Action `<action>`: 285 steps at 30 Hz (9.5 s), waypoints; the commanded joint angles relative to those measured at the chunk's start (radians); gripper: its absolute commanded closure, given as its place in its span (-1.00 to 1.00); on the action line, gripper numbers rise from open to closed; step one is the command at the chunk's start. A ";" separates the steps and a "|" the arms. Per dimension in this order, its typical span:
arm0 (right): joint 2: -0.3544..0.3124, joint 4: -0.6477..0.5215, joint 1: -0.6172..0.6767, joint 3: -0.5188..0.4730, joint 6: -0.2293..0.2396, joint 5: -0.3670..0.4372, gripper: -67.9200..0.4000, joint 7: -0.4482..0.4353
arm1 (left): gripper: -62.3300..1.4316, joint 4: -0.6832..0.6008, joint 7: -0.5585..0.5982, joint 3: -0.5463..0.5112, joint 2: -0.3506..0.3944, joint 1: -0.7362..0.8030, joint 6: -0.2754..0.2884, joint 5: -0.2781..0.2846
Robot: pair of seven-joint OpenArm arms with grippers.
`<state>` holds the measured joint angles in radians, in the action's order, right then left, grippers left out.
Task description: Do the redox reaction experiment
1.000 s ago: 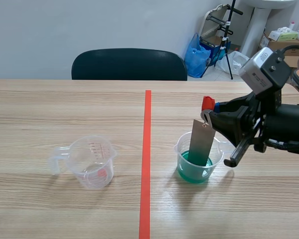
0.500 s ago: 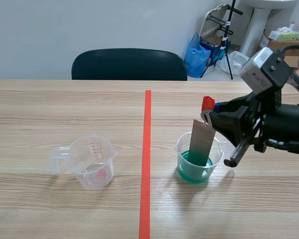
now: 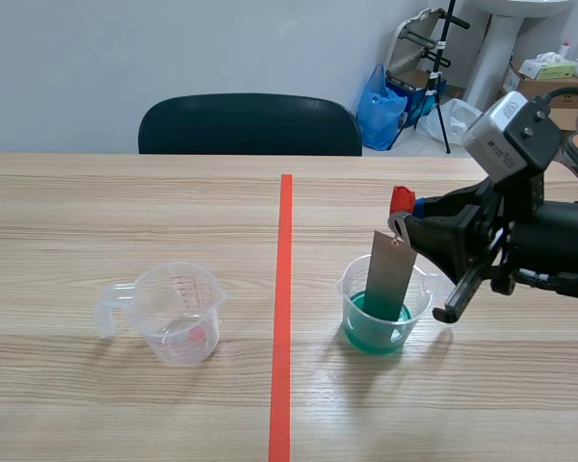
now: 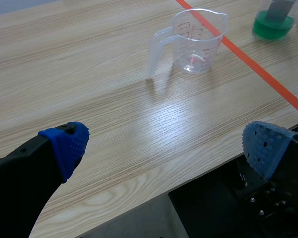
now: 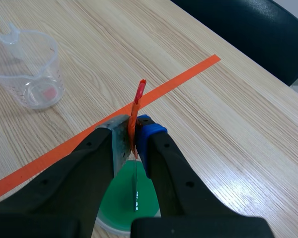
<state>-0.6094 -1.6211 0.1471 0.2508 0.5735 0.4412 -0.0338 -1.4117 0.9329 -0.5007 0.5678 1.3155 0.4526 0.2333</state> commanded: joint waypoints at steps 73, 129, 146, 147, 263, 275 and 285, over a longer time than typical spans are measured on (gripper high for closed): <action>-0.303 -0.253 -0.008 -0.116 0.000 0.507 0.97 0.167 | -1.00 -0.010 0.017 0.001 -0.007 0.001 0.002 0.009; -0.319 -0.314 -0.009 -0.180 0.000 0.626 0.97 0.309 | -1.00 -0.010 0.017 0.001 -0.007 0.001 0.002 0.009; -0.318 -0.314 -0.009 -0.180 0.000 0.626 0.97 0.309 | -1.00 -0.010 0.017 0.001 -0.007 0.001 0.002 0.009; -0.318 -0.314 -0.009 -0.180 0.000 0.626 0.97 0.309 | -1.00 -0.010 0.017 0.001 -0.007 0.001 0.002 0.009; -0.318 -0.314 -0.009 -0.180 0.000 0.626 0.97 0.309 | -1.00 -0.010 0.021 0.001 -0.005 0.001 0.002 0.016; -0.318 -0.314 -0.009 -0.180 0.000 0.625 0.97 0.309 | -1.00 -0.009 0.013 0.004 0.025 -0.008 0.007 0.016; -0.318 -0.314 -0.009 -0.180 0.000 0.625 0.97 0.309 | 0.21 -0.009 -0.127 0.197 0.214 -0.410 0.154 0.016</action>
<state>-0.9150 -1.9160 0.1478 0.0887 0.5766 1.0531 0.2939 -1.4078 0.8001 -0.3214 0.7830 0.9260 0.5945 0.2424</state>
